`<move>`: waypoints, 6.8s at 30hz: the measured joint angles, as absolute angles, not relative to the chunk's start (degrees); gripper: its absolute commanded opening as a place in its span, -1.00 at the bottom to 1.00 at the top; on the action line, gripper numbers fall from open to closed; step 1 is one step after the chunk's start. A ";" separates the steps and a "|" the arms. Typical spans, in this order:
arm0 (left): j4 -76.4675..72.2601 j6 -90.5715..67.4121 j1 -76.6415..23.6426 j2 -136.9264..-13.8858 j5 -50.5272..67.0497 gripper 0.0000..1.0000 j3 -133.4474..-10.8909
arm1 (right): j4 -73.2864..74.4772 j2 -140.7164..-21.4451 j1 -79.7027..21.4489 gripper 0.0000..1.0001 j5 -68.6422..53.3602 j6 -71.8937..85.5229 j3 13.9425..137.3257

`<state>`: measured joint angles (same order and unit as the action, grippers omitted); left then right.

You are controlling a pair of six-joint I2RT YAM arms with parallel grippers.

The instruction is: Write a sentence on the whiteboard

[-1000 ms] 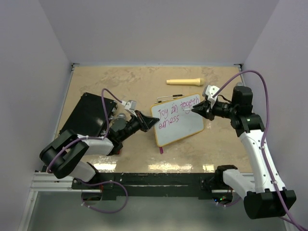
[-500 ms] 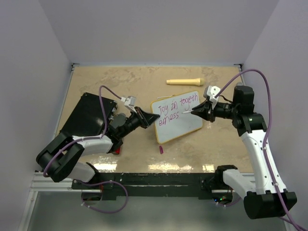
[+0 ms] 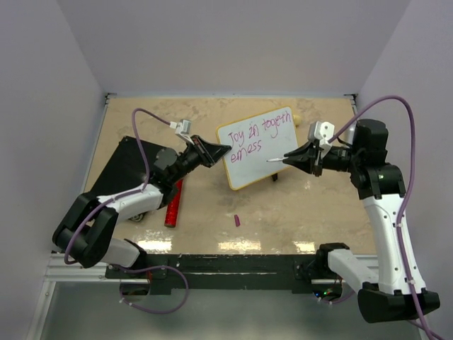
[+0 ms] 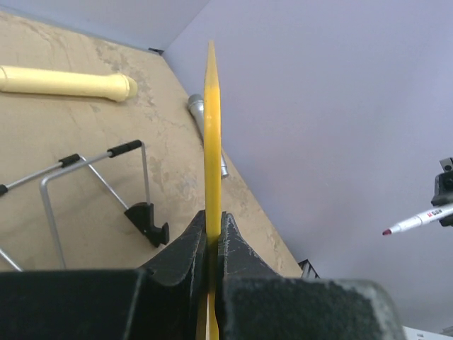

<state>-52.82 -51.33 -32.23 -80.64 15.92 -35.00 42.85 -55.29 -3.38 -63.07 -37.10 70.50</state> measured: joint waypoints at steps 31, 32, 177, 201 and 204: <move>-46.68 -46.96 -26.13 -74.30 27.94 -1.00 -34.98 | 40.88 -49.47 -3.18 -1.00 -69.80 -37.26 64.55; -46.70 -46.96 -26.57 -73.01 27.03 -1.00 -34.13 | 40.32 -48.93 -3.18 -1.00 -69.19 -36.82 63.81; -64.10 -49.39 -38.26 -81.32 10.63 -1.00 -18.35 | 29.15 -63.35 -6.37 -1.00 -47.99 -39.20 51.40; -62.50 -49.89 -38.59 -79.70 9.56 -1.00 -17.69 | 32.29 -62.87 -6.39 -1.00 -50.63 -41.58 51.83; -62.50 -49.89 -38.68 -79.70 9.45 -1.00 -17.69 | 32.05 -62.57 -6.39 -1.00 -51.05 -41.30 51.83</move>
